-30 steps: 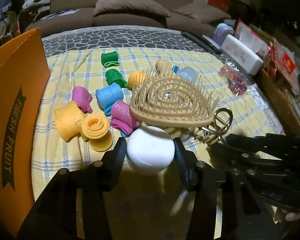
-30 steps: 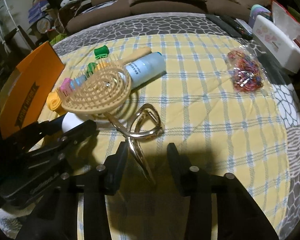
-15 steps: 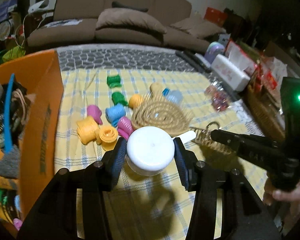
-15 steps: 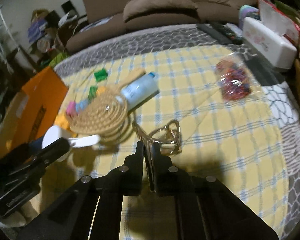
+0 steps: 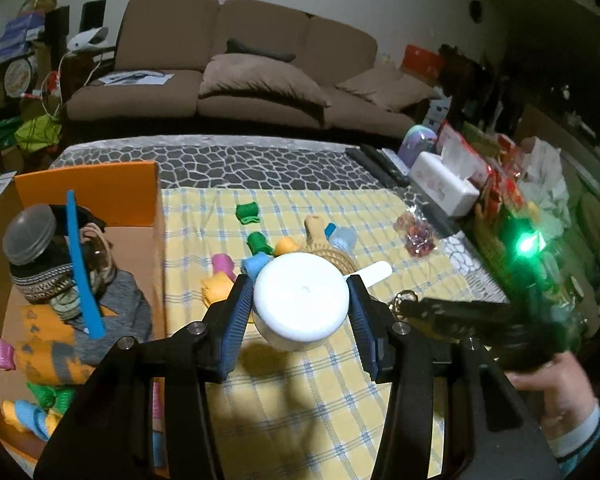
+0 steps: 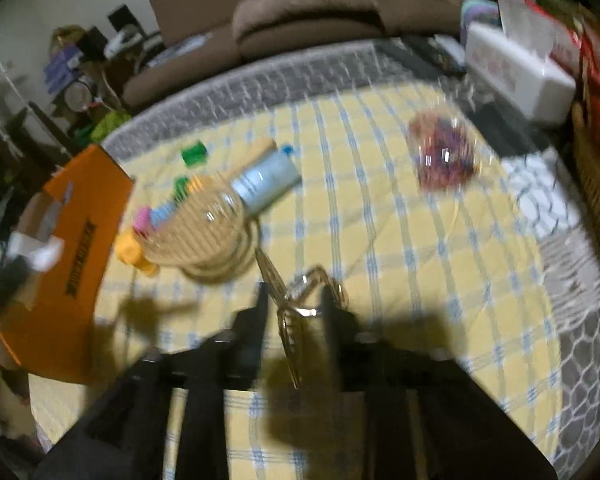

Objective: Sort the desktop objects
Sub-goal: 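Lift the white container and gold hair clip with both tools, then carry the white container and gold clip over the orange box with both tools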

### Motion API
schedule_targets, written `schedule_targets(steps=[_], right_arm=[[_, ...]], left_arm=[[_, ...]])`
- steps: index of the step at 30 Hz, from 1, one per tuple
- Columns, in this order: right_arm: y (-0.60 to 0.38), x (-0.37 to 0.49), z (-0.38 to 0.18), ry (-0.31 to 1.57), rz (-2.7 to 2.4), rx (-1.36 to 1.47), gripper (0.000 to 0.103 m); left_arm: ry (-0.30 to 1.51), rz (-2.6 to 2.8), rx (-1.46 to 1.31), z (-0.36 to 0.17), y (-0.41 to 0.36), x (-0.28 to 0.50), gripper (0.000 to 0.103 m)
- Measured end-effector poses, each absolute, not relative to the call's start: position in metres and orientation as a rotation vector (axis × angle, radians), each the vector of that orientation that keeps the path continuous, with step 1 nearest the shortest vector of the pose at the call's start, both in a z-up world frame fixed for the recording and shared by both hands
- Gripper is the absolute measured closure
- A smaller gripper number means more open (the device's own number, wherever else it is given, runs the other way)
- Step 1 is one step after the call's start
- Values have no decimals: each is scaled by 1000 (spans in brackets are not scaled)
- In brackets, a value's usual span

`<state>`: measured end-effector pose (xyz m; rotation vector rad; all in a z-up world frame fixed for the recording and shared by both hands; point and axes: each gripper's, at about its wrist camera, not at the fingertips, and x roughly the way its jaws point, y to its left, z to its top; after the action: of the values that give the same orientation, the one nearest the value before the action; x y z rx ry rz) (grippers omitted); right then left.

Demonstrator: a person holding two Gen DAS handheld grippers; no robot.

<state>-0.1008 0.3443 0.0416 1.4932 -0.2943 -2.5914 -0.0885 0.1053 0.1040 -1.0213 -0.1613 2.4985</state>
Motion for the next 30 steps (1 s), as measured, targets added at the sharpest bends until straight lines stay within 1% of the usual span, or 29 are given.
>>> schedule_targets(steps=[1,2,4,6,7,14,15,16,17,18,19,23,30], right_arm=[[344,-101,38,-286,-2597,1508,59],[343,-102,35,-269,-2608,1516,58],[343,-104,33,-258,-2633,1490,46],[342,-106,31,-240,-2654,1454,37],[340,-107,29,-215,-2657,1445,36],[310,-113,6,113,-2667,1421,36],[307,-114,2,151,-2658,1432,39],[305,-114,-2,173,-2649,1442,46],[304,-114,-3,193,-2657,1438,49],[305,-114,-2,195,-2665,1424,54],[306,-115,-1,179,-2665,1423,56],[314,-115,9,55,-2673,1403,56],[315,-107,59,-30,-2745,1289,56]], left_arm=[[-166,2498,-1019,105,103,-89,58],[-173,2498,-1019,106,101,-90,58],[-186,2496,-1021,107,96,-91,58],[-191,2494,-1023,107,93,-92,58],[-193,2492,-1024,107,93,-92,58],[-208,2481,-1024,109,87,-95,58],[-210,2482,-1024,109,85,-95,58],[-213,2484,-1024,110,83,-96,58],[-216,2487,-1023,110,80,-97,58],[-220,2489,-1022,110,78,-97,58],[-224,2491,-1020,111,75,-98,58],[-238,2502,-1006,117,64,-98,58],[-273,2557,-1005,121,24,-102,58]])
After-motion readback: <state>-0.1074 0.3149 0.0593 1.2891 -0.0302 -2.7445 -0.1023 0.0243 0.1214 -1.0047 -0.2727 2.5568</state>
